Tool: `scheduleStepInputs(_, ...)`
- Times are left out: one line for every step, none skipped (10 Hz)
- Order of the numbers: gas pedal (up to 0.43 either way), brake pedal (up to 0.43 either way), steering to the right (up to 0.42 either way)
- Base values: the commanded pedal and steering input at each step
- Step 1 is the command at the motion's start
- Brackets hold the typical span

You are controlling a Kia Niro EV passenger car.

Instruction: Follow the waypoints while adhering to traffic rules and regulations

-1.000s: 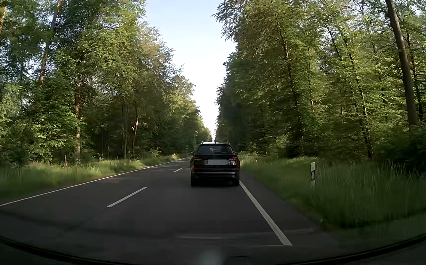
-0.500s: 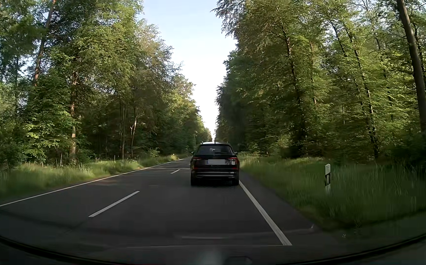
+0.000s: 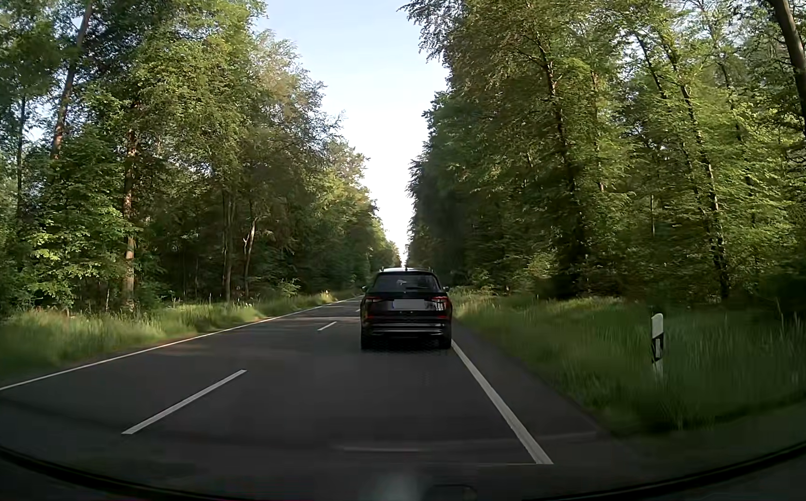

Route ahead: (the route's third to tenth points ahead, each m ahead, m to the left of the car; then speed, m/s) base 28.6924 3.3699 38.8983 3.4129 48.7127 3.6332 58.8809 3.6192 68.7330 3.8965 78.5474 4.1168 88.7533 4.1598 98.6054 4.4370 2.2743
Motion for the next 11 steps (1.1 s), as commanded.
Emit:
scheduleStepInputs(0.000, 0.000, 0.000)
scheduleStepInputs(0.000, 0.000, 0.000)
scheduleStepInputs(0.000, 0.000, 0.000)
scheduleStepInputs(0.000, 0.000, 0.000)
scheduleStepInputs(0.000, 0.000, 0.000)
scheduleStepInputs(0.000, 0.000, 0.000)
scheduleStepInputs(0.000, 0.000, 0.000)
scheduleStepInputs(0.000, 0.000, 0.000)
scheduleStepInputs(0.000, 0.000, 0.000)
scheduleStepInputs(0.000, 0.000, 0.000)
scheduleStepInputs(0.000, 0.000, 0.000)
